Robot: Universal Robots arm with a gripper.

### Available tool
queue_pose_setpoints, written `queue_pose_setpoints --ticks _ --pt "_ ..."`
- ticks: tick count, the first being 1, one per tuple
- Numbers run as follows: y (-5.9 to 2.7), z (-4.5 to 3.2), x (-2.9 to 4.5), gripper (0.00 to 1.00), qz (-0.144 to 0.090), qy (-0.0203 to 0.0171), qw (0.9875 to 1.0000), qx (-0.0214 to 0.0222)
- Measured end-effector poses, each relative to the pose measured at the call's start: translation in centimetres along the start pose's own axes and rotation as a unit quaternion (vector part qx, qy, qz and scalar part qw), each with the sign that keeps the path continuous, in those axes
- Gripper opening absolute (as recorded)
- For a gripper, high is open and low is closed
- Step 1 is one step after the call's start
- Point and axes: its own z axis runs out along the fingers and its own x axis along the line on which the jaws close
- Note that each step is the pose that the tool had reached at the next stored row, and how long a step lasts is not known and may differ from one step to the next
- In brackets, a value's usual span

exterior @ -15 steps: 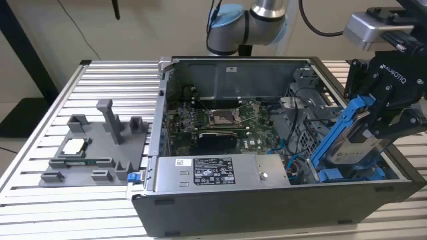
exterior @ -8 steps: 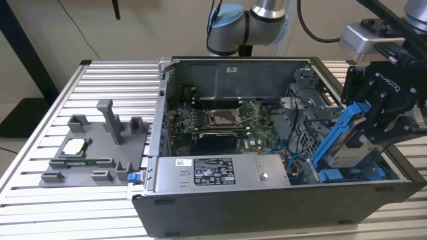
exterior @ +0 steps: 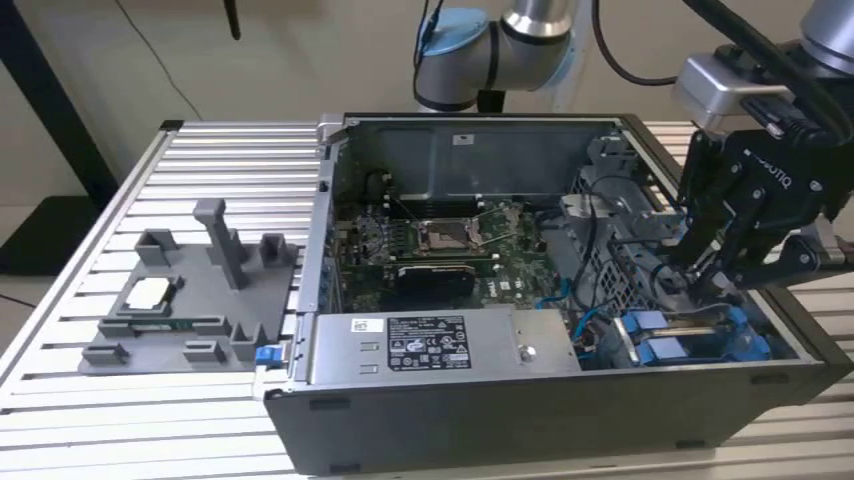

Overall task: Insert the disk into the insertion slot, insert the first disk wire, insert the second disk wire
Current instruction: 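Insert the disk into the insertion slot, then insert the first disk wire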

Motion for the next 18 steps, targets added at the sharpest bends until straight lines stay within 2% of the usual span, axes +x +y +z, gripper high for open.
queue_pose_setpoints --ticks 2,8,11,13,16,18 --pt "0.01 -0.18 -0.08 0.41 0.000 -0.0033 1.0000 0.0008" --pt "0.10 -0.53 -0.48 0.41 0.001 -0.0114 0.9999 0.0073" --pt "0.25 -0.52 -0.74 0.41 0.002 -0.0129 0.9999 0.0113" --pt "0.36 -0.50 -0.92 0.41 0.003 -0.0154 0.9998 0.0142" --pt "0.54 -0.40 -1.11 0.41 0.004 -0.0249 0.9995 0.0171" --pt "0.63 -0.26 -1.24 0.41 0.005 -0.0289 0.9994 0.0174"
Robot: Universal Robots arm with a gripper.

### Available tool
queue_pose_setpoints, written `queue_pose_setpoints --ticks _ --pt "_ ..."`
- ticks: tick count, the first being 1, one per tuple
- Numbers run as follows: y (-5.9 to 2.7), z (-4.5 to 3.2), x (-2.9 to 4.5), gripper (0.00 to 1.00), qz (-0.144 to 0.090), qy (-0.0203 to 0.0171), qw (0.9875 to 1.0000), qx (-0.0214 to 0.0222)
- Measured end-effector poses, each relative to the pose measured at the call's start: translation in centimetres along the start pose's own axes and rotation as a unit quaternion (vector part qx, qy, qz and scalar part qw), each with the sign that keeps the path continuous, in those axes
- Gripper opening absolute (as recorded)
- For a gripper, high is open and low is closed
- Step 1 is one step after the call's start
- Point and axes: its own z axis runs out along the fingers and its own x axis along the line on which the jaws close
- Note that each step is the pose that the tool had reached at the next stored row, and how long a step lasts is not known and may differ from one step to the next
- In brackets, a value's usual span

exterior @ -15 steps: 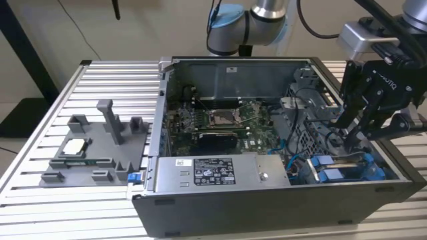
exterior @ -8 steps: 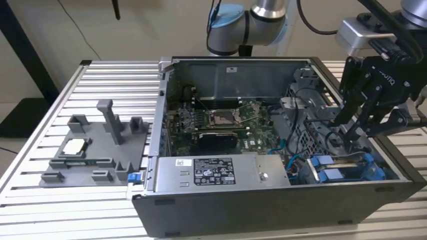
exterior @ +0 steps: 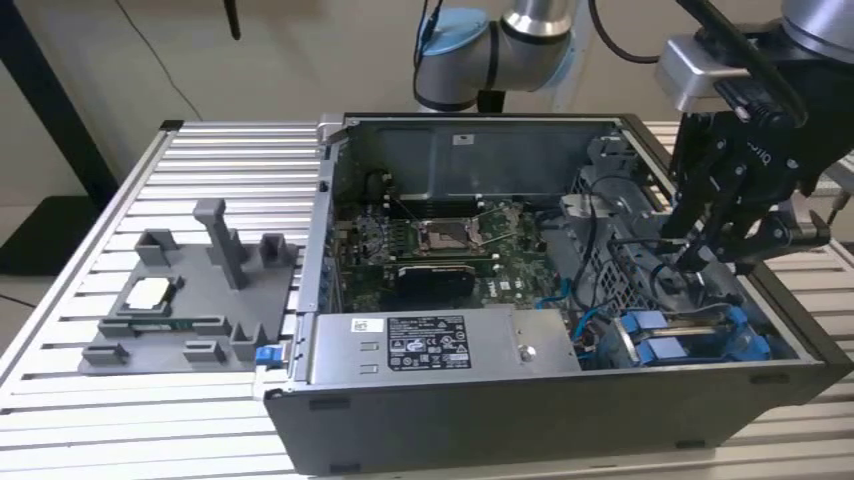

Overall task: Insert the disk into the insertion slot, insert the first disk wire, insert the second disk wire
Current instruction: 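Insert the first disk wire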

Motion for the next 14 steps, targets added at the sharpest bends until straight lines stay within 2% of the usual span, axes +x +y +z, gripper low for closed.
queue_pose_setpoints --ticks 4,9,10,11,12,13,14 --pt "0.04 0.42 -0.15 0.41 0.004 -0.0071 1.0000 0.0003" --pt "0.06 0.82 -0.21 0.41 0.012 -0.0197 0.9997 0.0011" --pt "0.06 0.91 -0.21 0.39 0.014 -0.0218 0.9997 0.0014" --pt "0.06 0.98 -0.20 0.32 0.016 -0.0238 0.9996 0.0016" --pt "0.06 1.05 -0.20 0.32 0.018 -0.0260 0.9995 0.0019" --pt "0.06 1.11 -0.19 0.26 0.020 -0.0285 0.9994 0.0022" --pt "0.06 1.19 -0.18 0.26 0.022 -0.0315 0.9993 0.0025"
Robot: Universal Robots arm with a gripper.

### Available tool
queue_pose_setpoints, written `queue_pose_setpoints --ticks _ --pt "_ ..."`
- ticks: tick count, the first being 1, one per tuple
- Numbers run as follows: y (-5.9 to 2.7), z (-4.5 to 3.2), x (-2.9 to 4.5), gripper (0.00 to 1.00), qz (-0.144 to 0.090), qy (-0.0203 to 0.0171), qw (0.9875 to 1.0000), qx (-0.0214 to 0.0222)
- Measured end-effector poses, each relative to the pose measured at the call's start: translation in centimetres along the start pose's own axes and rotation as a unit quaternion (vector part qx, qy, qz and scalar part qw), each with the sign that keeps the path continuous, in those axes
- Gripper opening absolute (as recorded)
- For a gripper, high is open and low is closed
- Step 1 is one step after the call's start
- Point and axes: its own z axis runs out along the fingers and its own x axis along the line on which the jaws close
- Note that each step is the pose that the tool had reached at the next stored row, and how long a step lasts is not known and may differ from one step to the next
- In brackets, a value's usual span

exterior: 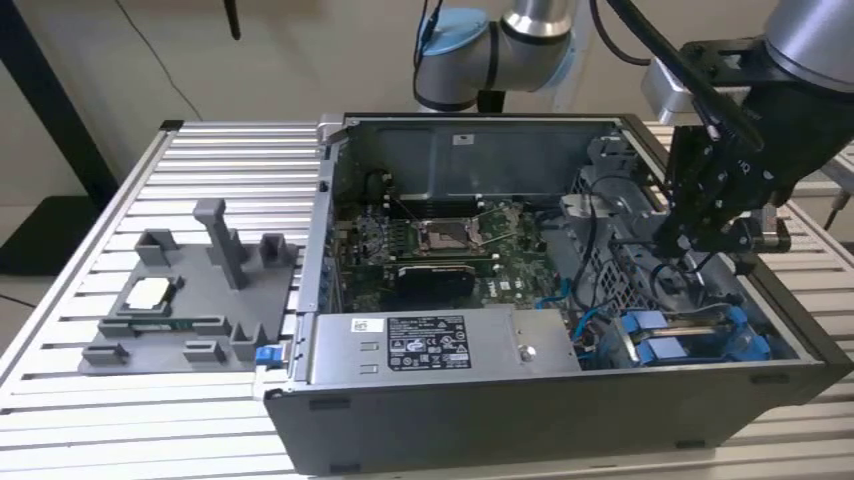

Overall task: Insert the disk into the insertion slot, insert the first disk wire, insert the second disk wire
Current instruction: 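Insert the first disk wire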

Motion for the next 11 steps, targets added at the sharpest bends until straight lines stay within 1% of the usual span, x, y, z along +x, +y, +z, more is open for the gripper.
queue_pose_setpoints --ticks 1,3,4,6,7,8,9,10,11 --pt "0.00 0.06 0.01 0.20 0.001 -0.0033 1.0000 0.0003" --pt "0.00 0.16 0.03 0.20 0.003 -0.0098 0.9999 0.0009" --pt "0.00 0.22 0.04 0.20 0.003 -0.0119 0.9999 0.0014" --pt "0.00 0.32 0.05 0.19 0.003 -0.0121 0.9999 0.0015" --pt "-0.05 0.43 0.07 0.19 0.003 -0.0093 1.0000 0.0023" --pt "-0.11 0.47 0.08 0.19 0.003 -0.0055 1.0000 0.0028" --pt "-0.18 0.49 0.09 0.19 0.002 -0.0008 1.0000 0.0033" --pt "-0.24 0.51 0.09 0.19 0.002 0.0056 1.0000 0.0040" --pt "-0.29 0.51 0.08 0.19 0.002 0.0135 0.9999 0.0047"
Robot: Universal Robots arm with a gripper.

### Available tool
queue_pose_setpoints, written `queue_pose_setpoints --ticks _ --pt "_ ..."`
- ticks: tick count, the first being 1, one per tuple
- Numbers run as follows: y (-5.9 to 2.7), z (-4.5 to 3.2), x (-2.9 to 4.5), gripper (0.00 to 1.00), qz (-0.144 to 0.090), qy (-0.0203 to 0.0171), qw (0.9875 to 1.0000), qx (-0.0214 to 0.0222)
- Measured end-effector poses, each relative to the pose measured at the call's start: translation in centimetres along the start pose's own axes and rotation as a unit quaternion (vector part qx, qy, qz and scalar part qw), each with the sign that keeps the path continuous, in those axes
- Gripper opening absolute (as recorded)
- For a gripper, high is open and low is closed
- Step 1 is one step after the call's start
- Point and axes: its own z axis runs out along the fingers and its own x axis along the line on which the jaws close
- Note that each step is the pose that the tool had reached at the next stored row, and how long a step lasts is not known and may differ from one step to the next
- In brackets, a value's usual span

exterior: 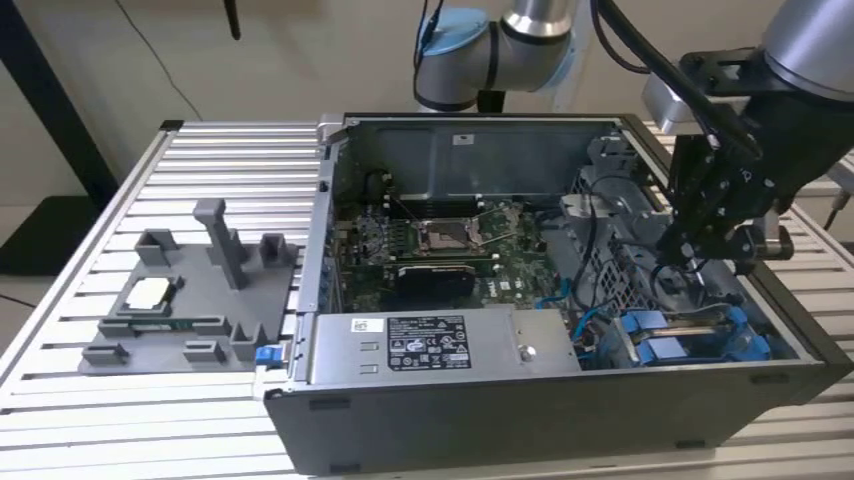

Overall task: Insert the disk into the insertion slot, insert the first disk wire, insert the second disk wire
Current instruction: 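Insert the first disk wire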

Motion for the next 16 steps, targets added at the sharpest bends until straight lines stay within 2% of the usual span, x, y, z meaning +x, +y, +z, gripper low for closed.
queue_pose_setpoints --ticks 2,3,5,6,12,16 --pt "-0.14 0.01 -0.01 0.19 -0.001 0.0158 0.9999 0.0017" --pt "-0.23 0.03 -0.01 0.19 -0.001 0.0225 0.9997 0.0025" --pt "-0.46 0.07 -0.03 0.19 -0.001 0.0336 0.9994 0.0039" --pt "-0.64 0.15 -0.03 0.19 -0.002 0.0368 0.9993 0.0046" --pt "-1.39 0.74 0.01 0.19 -0.010 0.0394 0.9991 0.0087" --pt "-1.57 0.94 0.05 0.19 -0.011 0.0411 0.9991 0.0091"
